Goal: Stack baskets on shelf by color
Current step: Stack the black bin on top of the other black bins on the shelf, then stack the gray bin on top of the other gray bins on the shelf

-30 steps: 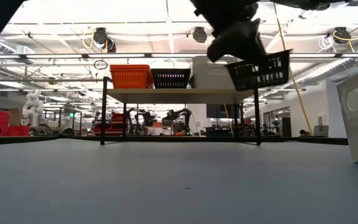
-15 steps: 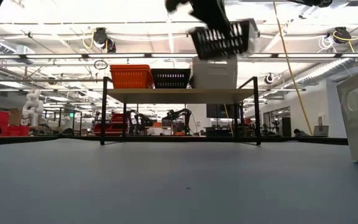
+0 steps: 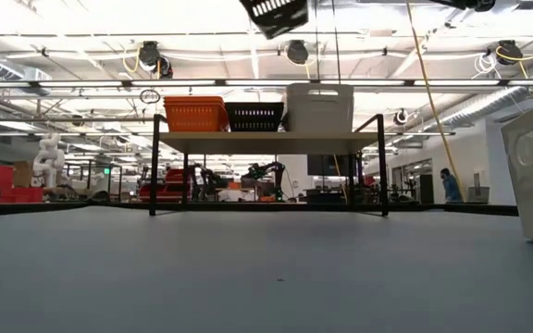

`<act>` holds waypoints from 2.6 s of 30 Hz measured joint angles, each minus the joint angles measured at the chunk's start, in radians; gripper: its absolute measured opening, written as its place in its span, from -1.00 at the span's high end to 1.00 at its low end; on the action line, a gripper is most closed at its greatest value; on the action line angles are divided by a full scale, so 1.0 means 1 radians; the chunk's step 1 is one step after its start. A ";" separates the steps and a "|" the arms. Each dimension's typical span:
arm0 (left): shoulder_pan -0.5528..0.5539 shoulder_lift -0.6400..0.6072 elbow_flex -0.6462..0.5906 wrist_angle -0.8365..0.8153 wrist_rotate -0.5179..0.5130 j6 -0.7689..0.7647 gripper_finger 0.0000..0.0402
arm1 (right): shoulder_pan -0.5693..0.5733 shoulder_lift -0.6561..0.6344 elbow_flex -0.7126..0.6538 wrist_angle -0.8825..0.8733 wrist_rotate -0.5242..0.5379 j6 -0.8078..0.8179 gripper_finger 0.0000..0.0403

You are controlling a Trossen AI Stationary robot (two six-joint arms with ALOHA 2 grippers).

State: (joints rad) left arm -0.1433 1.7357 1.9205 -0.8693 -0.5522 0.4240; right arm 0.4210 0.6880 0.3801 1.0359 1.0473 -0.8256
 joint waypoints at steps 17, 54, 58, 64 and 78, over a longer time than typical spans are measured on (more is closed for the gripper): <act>0.448 0.039 0.000 -0.007 0.208 -0.019 0.90 | 0.000 0.000 0.000 0.000 0.000 -0.005 0.46; 0.350 0.131 0.001 -0.072 0.532 0.044 0.40 | 0.000 0.000 0.000 0.003 0.000 -0.039 0.46; 0.240 0.197 -0.012 0.079 0.701 0.110 0.40 | 0.000 -0.001 0.000 0.011 0.000 -0.054 0.46; 0.080 0.325 -0.069 0.497 0.753 0.209 0.40 | 0.000 -0.005 0.000 0.011 -0.003 0.001 0.46; -0.070 0.544 -0.083 0.757 0.855 0.294 0.40 | 0.000 0.020 0.000 -0.001 -0.005 0.081 0.46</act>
State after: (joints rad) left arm -0.2131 2.2792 1.8380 -0.1128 0.3032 0.7180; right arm 0.4206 0.7083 0.3799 1.0350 1.0428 -0.7447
